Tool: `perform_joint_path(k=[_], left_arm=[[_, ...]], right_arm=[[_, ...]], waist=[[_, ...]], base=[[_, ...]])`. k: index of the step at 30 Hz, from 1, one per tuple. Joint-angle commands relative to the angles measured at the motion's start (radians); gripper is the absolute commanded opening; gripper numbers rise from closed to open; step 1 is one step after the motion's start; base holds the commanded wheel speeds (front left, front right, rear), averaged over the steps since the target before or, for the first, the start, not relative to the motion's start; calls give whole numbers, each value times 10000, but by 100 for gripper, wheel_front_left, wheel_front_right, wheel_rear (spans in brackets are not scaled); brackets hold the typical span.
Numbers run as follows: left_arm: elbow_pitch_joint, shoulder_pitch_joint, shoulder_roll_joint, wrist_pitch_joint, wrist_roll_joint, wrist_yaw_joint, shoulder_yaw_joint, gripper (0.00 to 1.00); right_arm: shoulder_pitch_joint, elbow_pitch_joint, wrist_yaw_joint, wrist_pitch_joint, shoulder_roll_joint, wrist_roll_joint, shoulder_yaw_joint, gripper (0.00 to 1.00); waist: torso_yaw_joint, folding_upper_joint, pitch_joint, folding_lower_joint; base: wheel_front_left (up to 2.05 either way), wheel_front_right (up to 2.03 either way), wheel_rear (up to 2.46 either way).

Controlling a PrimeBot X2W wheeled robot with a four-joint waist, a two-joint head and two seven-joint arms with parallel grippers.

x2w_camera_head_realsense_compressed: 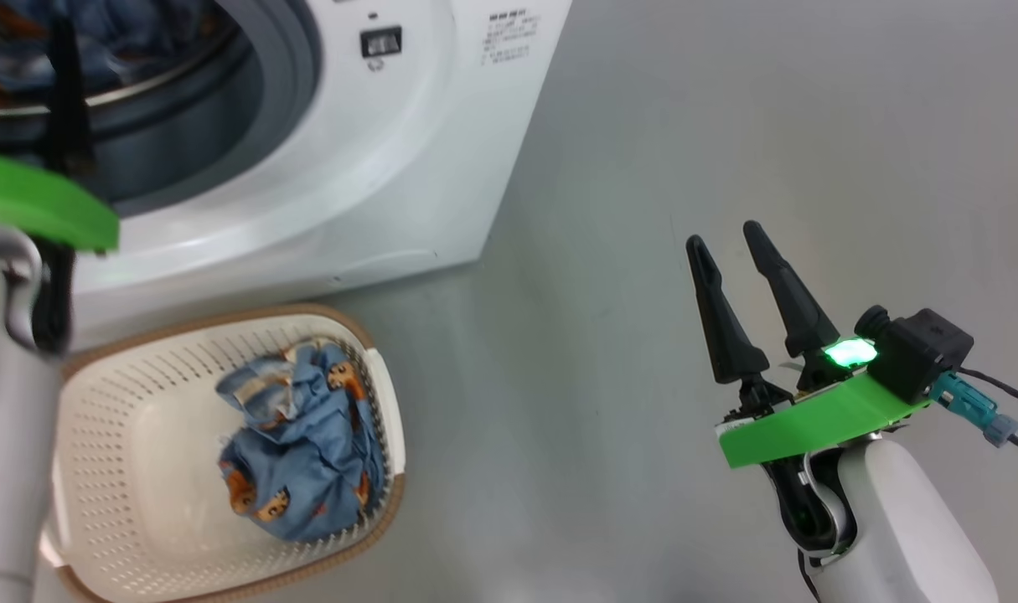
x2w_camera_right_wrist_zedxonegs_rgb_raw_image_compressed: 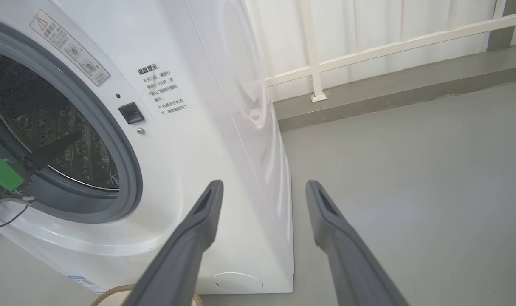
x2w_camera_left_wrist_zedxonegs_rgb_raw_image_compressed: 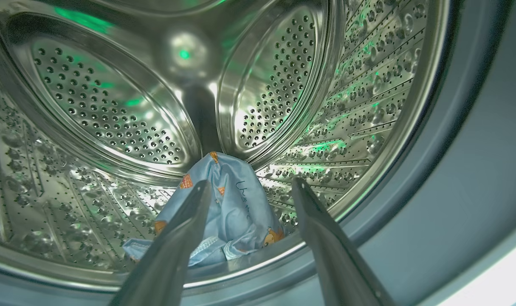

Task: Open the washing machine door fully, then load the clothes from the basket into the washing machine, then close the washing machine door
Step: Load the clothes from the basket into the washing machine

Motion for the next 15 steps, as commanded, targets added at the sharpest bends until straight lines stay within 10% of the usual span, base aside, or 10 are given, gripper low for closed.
perform_joint_path(k=[1, 15], left_arm=[[-542, 490, 405, -39, 107, -29, 353, 100], [-2395, 3557, -8, -39, 205, -30, 893, 100]], right_arm=[[360, -144, 16, -48, -108, 29, 218, 100], [791, 163, 16, -48, -647, 262, 240, 100]], waist=[[280, -1, -665, 0], [1070, -1, -2330, 0]], base=[[0, 0, 0], [0, 0, 0]])
